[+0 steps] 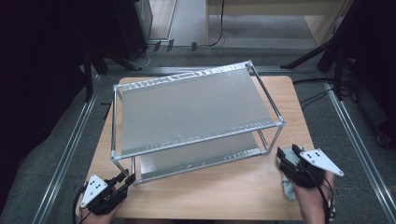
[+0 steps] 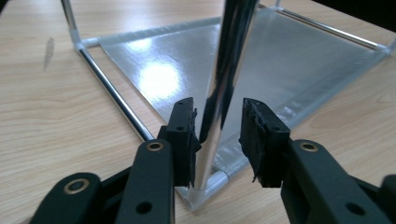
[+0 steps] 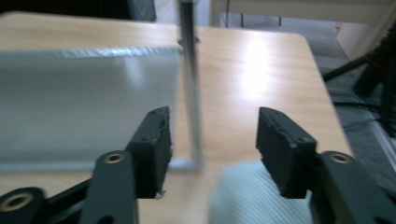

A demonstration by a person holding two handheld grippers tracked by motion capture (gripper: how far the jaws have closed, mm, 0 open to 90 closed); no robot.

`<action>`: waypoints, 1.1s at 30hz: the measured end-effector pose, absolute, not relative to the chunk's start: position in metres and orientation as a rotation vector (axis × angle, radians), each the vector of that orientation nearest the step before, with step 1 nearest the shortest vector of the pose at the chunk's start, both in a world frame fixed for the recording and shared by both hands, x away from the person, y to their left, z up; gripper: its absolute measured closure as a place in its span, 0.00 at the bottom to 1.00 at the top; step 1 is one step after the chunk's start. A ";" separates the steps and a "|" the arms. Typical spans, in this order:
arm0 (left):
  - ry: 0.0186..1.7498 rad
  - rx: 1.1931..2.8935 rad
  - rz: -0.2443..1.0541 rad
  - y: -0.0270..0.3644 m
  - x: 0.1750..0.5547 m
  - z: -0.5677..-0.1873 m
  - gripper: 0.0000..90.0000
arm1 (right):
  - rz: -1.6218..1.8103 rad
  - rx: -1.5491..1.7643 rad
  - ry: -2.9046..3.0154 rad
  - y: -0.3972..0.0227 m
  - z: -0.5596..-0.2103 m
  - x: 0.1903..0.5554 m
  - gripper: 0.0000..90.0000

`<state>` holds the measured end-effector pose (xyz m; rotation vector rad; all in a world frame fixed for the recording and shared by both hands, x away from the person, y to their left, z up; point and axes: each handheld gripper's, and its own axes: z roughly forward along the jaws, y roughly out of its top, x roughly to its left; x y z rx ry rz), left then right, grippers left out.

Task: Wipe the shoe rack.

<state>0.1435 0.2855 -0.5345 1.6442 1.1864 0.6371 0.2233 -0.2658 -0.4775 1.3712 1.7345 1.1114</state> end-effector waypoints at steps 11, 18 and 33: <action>1.115 1.694 0.659 0.289 0.140 -0.535 0.90 | 0.898 1.589 1.832 -0.298 -0.535 0.232 0.37; 1.108 1.672 0.636 0.283 0.141 -0.534 0.81 | 0.816 1.620 1.859 -0.287 -0.548 0.240 0.53; 1.100 1.687 0.619 0.284 0.140 -0.534 0.90 | 0.992 1.463 1.730 -0.260 -0.504 0.269 0.90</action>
